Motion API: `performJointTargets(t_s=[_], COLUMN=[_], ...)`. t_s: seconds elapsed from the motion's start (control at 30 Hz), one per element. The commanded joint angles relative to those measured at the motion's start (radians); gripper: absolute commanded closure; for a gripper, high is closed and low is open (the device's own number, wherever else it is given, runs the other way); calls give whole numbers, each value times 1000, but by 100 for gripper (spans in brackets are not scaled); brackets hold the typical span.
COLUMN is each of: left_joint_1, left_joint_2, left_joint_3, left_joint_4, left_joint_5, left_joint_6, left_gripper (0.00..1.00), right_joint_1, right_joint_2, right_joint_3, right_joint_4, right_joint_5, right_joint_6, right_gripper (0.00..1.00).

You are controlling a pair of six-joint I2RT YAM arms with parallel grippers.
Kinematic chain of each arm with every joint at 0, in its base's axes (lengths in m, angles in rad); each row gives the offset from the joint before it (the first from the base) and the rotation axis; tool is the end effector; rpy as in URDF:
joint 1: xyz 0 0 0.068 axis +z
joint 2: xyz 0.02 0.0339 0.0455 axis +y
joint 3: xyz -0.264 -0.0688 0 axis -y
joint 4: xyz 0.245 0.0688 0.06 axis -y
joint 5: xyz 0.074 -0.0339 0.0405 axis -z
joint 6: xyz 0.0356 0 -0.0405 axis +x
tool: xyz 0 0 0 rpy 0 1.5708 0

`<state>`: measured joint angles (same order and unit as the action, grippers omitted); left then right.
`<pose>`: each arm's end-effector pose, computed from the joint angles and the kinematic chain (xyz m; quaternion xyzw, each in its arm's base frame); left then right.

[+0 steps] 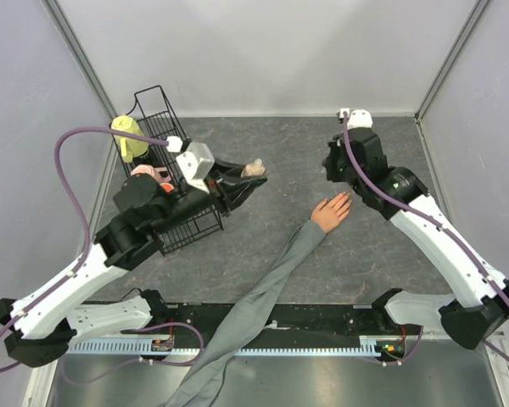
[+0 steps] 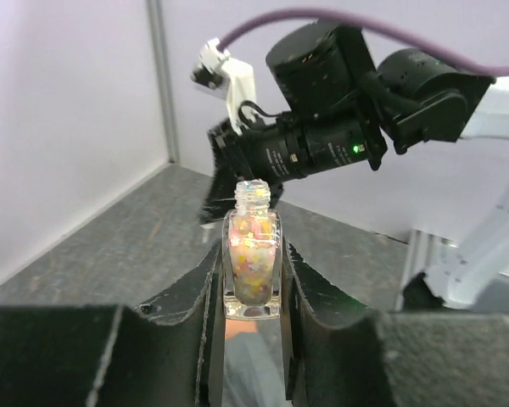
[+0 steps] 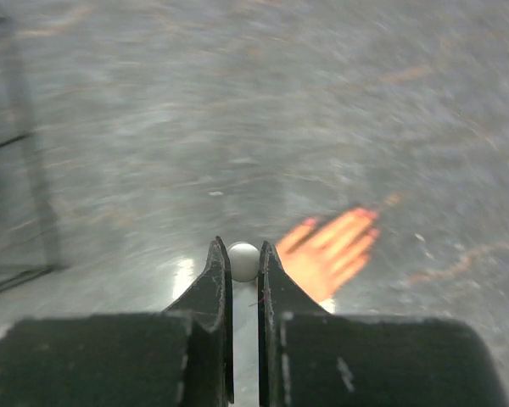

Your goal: Paint the nails

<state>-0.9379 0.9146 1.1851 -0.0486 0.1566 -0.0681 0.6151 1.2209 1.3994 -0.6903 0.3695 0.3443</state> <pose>0.1052 -0.1528 0.4700 0.3177 0.5389 -0.4182 0.6587 0.2144 0.1357 0.4116 -0.0226 0.8531 0.0885 0.5136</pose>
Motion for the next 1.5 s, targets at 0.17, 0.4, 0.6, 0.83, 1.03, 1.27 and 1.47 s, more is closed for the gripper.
performJointTargets(t_s=[0.17, 0.4, 0.6, 0.83, 1.03, 1.27, 1.47], left_joint_1=[-1, 2, 28, 88, 132, 186, 217], left_joint_2=[191, 329, 380, 412, 440, 464, 481], left_joint_3=[189, 399, 468, 525, 561, 579, 596], left_joint_4=[77, -85, -141, -197, -212, -214, -215], left_joint_5=[-324, -338, -304, -250, -206, -137, -101], left_joint_6=[97, 77, 28, -13, -21, -45, -62], left_gripper=[98, 98, 98, 98, 98, 98, 98], right_joint_1=[-354, -463, -520, -535, -537, -538, -537], right_joint_2=[29, 95, 164, 245, 328, 390, 439], right_joint_3=[-183, -270, -298, -312, -292, -275, -241], right_joint_4=[166, 195, 224, 276, 301, 330, 330], right_joint_5=[-193, -187, -164, -196, -204, -218, -230], right_joint_6=[59, 113, 71, 59, 51, 50, 50], right_gripper=[100, 100, 100, 100, 100, 100, 100])
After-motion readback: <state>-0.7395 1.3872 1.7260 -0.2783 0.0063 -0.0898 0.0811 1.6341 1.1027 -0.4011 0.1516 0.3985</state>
